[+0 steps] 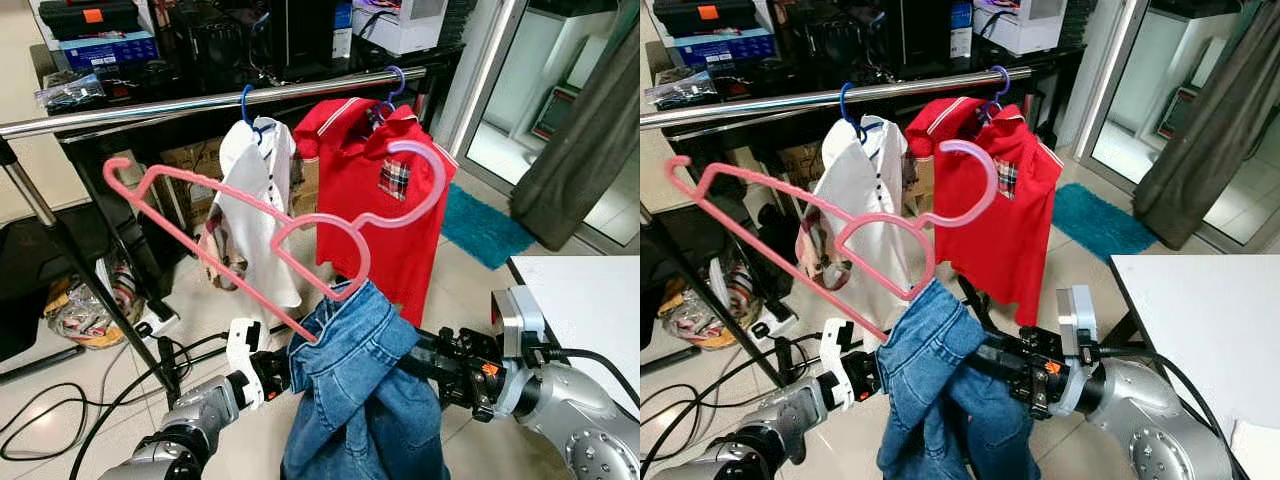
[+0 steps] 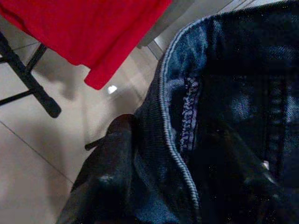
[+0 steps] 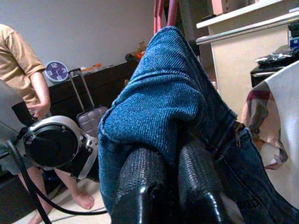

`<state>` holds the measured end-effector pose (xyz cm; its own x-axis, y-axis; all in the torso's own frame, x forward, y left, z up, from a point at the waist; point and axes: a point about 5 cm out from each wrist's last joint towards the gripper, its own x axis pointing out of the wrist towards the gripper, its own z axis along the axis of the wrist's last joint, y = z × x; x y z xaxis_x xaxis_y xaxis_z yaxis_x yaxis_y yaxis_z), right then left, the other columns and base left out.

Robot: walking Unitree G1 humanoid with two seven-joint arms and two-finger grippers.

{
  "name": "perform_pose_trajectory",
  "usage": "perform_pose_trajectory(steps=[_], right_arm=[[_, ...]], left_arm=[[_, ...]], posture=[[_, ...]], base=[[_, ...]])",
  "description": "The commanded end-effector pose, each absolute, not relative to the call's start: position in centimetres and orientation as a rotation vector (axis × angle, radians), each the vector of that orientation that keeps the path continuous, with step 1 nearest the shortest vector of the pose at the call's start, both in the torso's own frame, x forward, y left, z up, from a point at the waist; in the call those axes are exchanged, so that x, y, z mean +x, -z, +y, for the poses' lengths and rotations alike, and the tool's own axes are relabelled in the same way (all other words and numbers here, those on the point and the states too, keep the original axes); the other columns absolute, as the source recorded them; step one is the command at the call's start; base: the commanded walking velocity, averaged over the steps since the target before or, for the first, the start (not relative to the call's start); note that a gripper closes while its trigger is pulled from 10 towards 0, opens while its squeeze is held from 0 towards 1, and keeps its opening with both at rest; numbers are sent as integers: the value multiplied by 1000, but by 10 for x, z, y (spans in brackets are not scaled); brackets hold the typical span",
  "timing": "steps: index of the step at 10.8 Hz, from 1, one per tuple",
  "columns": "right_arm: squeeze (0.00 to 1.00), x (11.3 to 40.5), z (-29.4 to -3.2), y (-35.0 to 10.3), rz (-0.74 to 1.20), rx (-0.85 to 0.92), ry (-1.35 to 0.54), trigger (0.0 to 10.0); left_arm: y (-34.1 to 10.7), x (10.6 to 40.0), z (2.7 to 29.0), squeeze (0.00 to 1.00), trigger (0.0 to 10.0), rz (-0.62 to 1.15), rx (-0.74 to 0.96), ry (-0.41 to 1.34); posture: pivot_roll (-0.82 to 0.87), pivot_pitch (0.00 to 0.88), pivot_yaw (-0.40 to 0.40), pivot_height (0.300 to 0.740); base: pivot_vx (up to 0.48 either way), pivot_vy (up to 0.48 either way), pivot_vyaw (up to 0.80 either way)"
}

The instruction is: Hang hanger

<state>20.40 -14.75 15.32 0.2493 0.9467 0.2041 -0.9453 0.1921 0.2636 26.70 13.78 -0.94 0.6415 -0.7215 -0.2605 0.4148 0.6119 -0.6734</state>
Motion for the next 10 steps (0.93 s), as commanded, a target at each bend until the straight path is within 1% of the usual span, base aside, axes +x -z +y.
perform_pose_trajectory(steps=[1,10], right_arm=[[0,204,-146,-163,-39,370,-1348,10000],[0,204,-145,-170,-66,375,-1351,10000]], left_arm=[[9,267,140,0,0,546,-612,703],[7,265,141,0,0,501,-618,732]], posture=[[-1,30,23,740],[-5,30,22,740]], base=[[0,0,0],[0,0,0]])
